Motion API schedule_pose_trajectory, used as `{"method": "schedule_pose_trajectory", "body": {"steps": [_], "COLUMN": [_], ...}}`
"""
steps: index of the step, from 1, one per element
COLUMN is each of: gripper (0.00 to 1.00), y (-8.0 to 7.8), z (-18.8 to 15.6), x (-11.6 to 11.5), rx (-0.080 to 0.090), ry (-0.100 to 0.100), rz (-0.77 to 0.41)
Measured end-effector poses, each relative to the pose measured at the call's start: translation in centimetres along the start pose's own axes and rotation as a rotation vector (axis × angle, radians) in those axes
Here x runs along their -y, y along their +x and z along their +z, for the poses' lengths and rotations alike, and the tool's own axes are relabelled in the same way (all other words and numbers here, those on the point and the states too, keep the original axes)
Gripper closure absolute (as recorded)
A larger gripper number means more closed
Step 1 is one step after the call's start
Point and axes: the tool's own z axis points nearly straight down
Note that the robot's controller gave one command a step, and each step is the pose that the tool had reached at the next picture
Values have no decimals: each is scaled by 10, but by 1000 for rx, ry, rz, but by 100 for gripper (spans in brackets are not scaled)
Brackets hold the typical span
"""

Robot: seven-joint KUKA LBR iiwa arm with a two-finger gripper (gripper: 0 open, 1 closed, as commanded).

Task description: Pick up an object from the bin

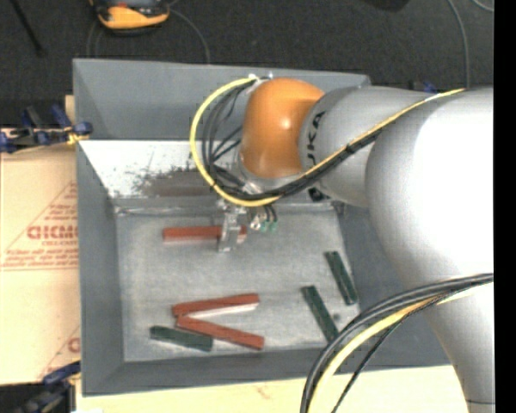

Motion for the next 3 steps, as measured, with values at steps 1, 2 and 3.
{"method": "schedule_pose_trajectory", "body": {"steps": [1,2,3], "gripper": [100,100,100], "y": [0,2,1], "z": [-2,-11,-29], "x": [0,1,1], "rx": [-1,-8,-7], "ry": [0,1,1], "rz": [0,0,0]}}
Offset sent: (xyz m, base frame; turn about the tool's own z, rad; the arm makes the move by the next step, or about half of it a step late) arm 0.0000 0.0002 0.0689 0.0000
